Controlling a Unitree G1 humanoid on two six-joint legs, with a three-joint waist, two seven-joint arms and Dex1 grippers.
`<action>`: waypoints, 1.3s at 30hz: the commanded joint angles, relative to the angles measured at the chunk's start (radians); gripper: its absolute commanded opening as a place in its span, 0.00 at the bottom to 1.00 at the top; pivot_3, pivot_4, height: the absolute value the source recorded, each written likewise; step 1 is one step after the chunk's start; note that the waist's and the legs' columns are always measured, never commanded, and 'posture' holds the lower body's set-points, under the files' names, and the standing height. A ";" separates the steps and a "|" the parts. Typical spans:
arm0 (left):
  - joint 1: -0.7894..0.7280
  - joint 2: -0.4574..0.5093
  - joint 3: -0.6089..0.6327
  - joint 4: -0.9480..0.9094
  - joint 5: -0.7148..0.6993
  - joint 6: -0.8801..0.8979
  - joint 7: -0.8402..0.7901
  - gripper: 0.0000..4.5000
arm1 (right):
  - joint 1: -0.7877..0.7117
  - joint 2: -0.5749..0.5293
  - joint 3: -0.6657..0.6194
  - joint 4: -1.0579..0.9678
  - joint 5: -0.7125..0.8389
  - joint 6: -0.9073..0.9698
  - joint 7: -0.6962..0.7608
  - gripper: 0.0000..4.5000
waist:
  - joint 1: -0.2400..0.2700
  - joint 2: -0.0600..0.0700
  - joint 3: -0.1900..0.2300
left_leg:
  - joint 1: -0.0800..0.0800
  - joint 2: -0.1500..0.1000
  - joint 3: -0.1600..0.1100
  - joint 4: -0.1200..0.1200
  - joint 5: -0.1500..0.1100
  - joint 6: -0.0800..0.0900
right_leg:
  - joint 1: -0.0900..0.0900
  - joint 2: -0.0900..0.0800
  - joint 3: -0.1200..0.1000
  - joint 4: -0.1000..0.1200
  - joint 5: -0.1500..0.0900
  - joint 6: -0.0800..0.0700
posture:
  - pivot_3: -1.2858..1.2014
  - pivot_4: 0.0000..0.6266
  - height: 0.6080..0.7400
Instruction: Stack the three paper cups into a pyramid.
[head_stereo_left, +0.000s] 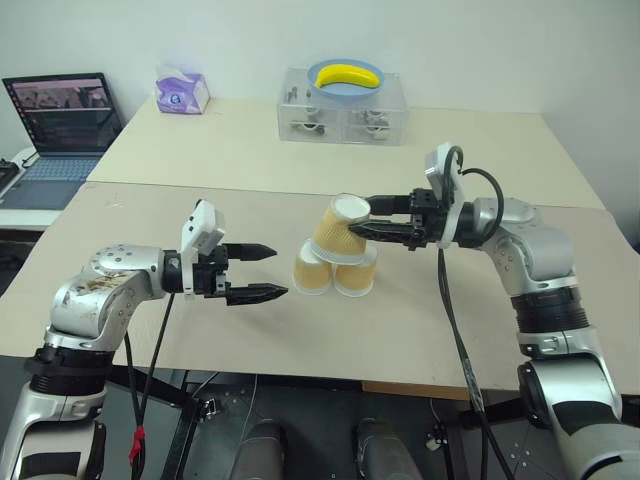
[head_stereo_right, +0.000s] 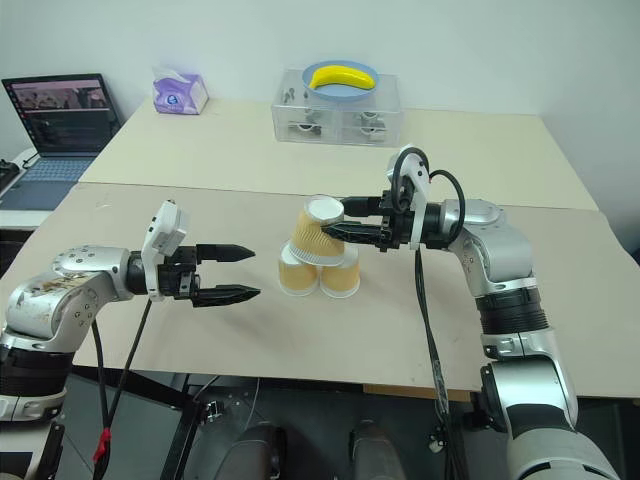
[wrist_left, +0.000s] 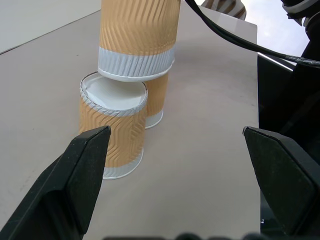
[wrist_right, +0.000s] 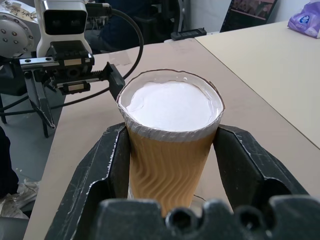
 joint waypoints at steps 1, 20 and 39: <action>-0.006 -0.002 0.012 -0.019 -0.011 -0.004 0.004 1.00 | -0.007 0.000 -0.030 -0.013 0.014 -0.015 0.010 0.75 | 0.000 0.000 0.000 | 0.000 0.000 0.000 0.000 0.000 0.000 | 0.000 0.000 0.000 0.000 0.000 0.000 | 0.52 0.24 0.65; -0.042 -0.028 -0.003 0.030 -0.005 -0.014 -0.013 1.00 | -0.039 -0.133 -0.184 0.018 0.171 0.167 0.094 1.00 | 0.003 0.000 0.000 | 0.000 0.000 0.000 0.000 0.000 0.000 | 0.000 0.000 0.000 0.000 0.000 0.000 | 0.52 0.24 0.65; 0.055 -0.168 0.283 -0.117 -0.152 0.134 0.407 1.00 | 0.309 -0.049 -0.456 -0.158 -0.066 -0.098 -0.613 1.00 | 0.002 0.000 0.000 | -0.002 0.000 0.000 0.001 0.000 0.000 | -0.001 -0.001 0.001 0.001 0.000 0.000 | 0.52 0.24 0.65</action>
